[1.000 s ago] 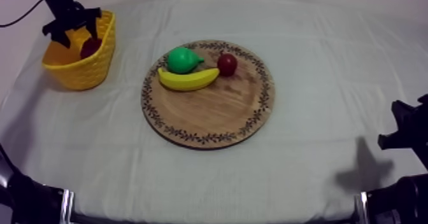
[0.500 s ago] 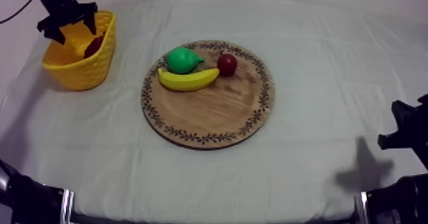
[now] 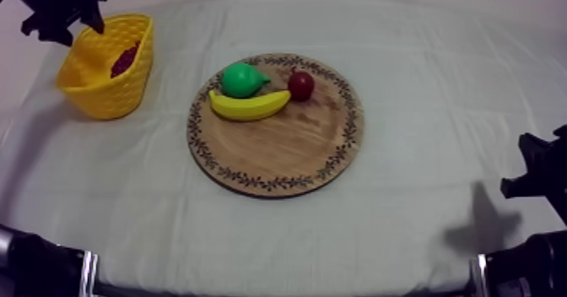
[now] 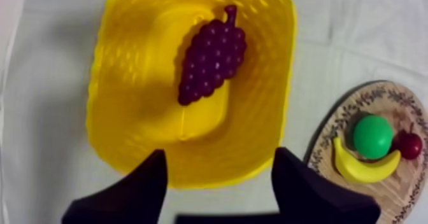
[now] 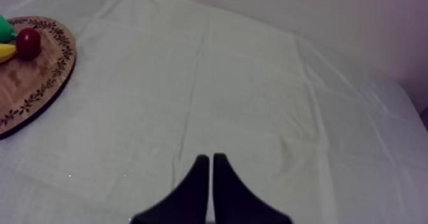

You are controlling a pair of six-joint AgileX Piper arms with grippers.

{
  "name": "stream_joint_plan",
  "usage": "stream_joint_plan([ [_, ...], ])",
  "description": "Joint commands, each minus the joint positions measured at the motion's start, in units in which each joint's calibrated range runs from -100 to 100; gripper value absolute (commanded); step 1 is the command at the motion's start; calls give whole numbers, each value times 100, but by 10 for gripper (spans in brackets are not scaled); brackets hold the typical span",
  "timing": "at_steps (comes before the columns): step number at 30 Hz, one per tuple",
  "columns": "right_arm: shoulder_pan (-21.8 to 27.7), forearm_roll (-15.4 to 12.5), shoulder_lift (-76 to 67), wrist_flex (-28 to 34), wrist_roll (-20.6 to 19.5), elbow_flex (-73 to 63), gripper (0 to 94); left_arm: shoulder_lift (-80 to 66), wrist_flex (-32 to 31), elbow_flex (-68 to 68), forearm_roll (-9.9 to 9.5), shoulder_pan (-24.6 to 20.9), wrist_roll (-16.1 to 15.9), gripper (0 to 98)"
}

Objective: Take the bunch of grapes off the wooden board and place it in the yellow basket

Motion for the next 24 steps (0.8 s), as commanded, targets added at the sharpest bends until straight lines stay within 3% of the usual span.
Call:
stream_joint_plan([
  [1,-2,3,0,0,1,-4,3,-656,-237,623,40,-4,-39,543],
  [8,-2,3,0,0,1,-4,3,-2201,-1149,2110,248,-4,-463,339],
  [16,-2,3,0,0,1,-4,3,-4080,-2292,3767,258,154,-630,56],
  [24,-2,3,0,0,1,-4,3,-5844,-3121,5393,130,170,-894,3],
])
